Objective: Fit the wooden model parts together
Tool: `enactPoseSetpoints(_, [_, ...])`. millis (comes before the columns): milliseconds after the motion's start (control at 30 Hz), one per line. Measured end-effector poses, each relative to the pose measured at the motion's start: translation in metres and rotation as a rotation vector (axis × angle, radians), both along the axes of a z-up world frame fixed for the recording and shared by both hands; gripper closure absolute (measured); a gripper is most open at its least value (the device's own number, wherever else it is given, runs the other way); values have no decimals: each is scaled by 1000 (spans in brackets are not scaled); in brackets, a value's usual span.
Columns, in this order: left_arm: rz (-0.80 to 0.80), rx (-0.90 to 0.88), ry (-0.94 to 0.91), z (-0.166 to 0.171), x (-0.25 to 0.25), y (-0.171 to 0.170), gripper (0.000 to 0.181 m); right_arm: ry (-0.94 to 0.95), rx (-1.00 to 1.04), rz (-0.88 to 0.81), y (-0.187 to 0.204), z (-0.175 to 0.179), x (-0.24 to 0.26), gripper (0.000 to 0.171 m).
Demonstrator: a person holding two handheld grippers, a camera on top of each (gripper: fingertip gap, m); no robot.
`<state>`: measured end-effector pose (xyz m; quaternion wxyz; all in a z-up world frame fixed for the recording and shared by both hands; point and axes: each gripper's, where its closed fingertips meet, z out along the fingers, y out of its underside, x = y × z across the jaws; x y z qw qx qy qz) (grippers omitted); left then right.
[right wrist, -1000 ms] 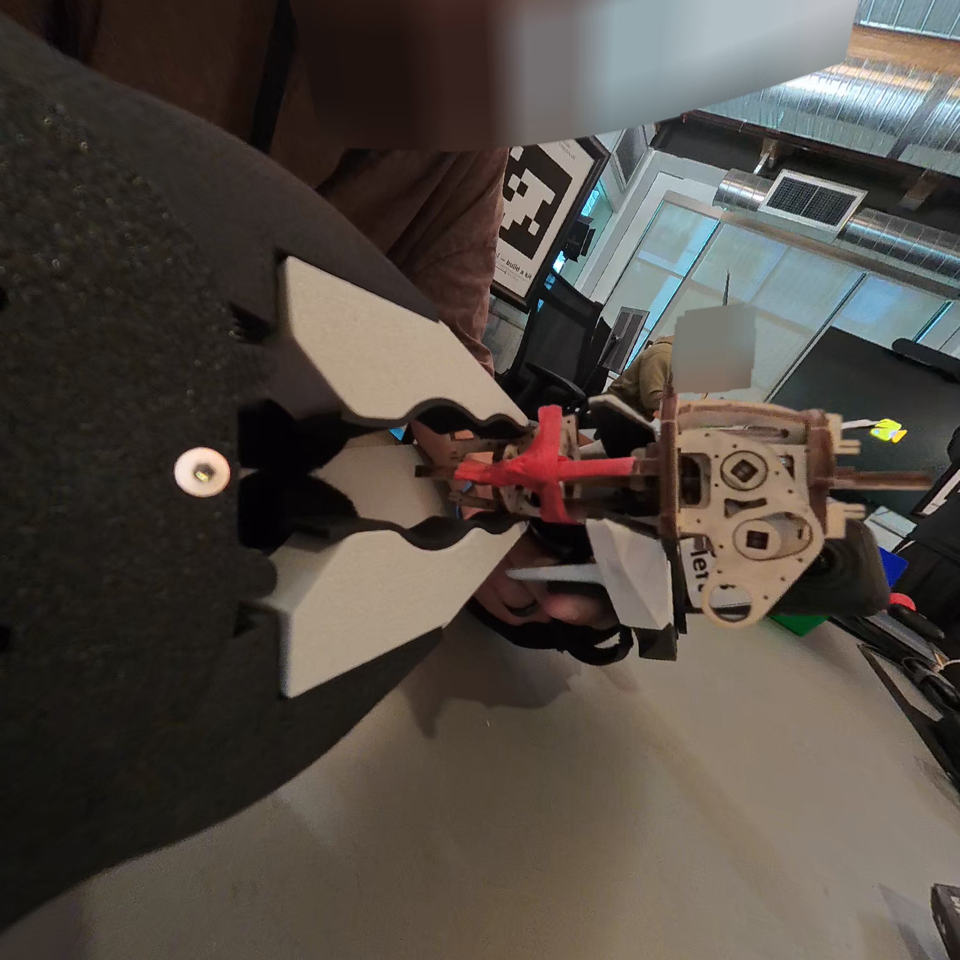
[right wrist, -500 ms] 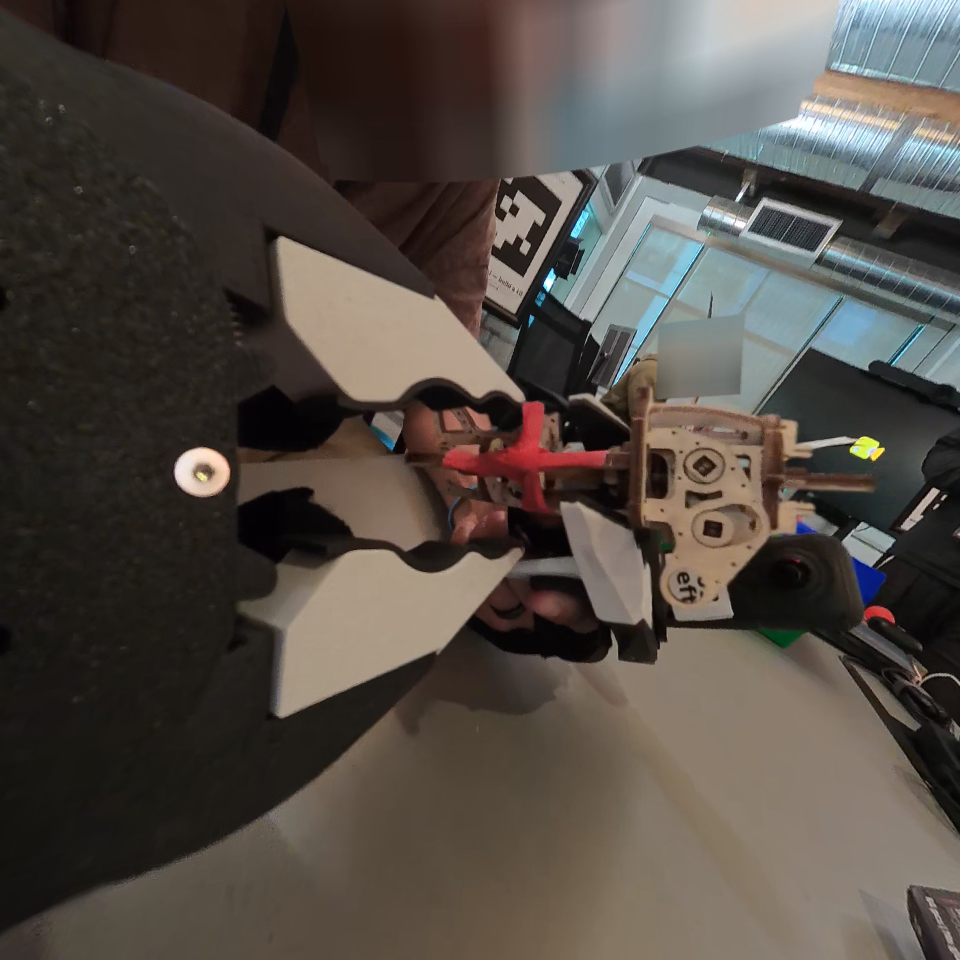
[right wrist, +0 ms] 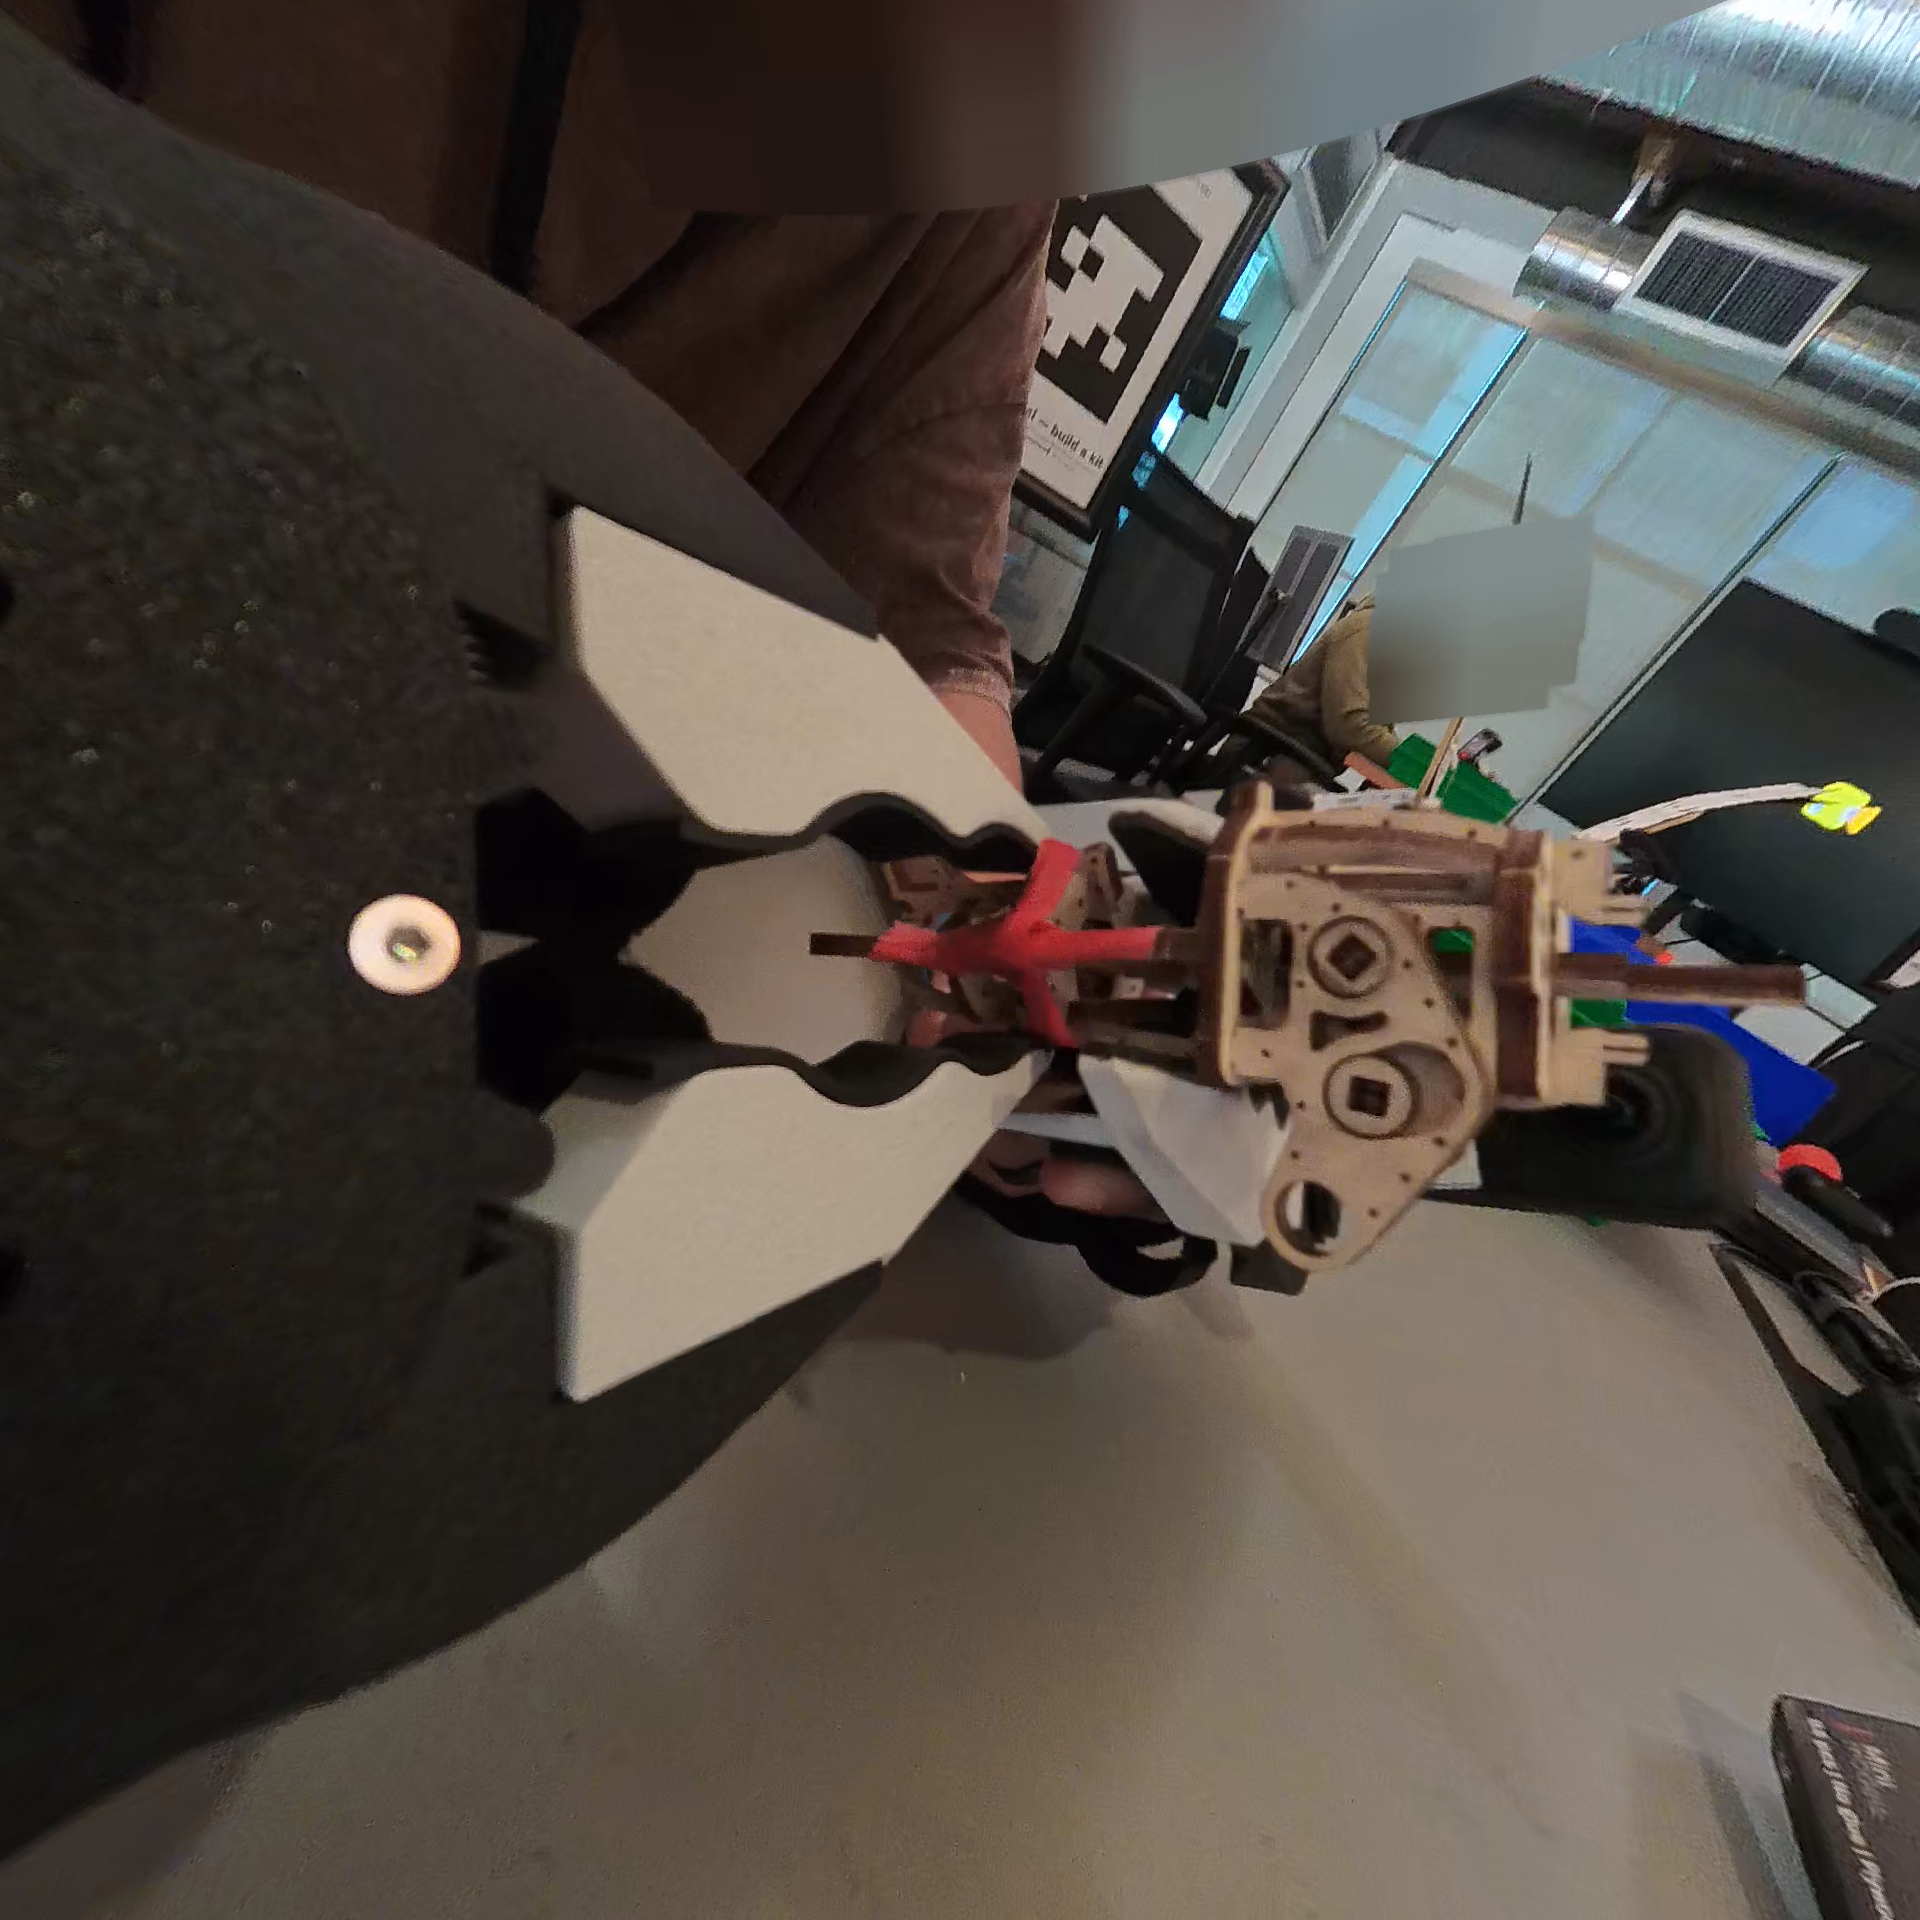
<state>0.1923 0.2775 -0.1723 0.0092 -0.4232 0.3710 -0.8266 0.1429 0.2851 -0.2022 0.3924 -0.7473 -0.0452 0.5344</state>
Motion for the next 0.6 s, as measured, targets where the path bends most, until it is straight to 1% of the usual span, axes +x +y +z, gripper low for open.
enactPoseSetpoints(267, [11,-1,-4,1,-1,4,155,14,3,-21,3,3,1,139])
enactPoseSetpoints(367, [15,-15,-5,1,-1,6,155,18,21,-46,7,4,4,124])
enactPoseSetpoints(500, [38,-17,-5,1,-1,10,155,55,40,-82,11,6,9,120])
enactPoseSetpoints(600, [47,-12,1,0,0,9,155,44,41,-101,14,3,9,119])
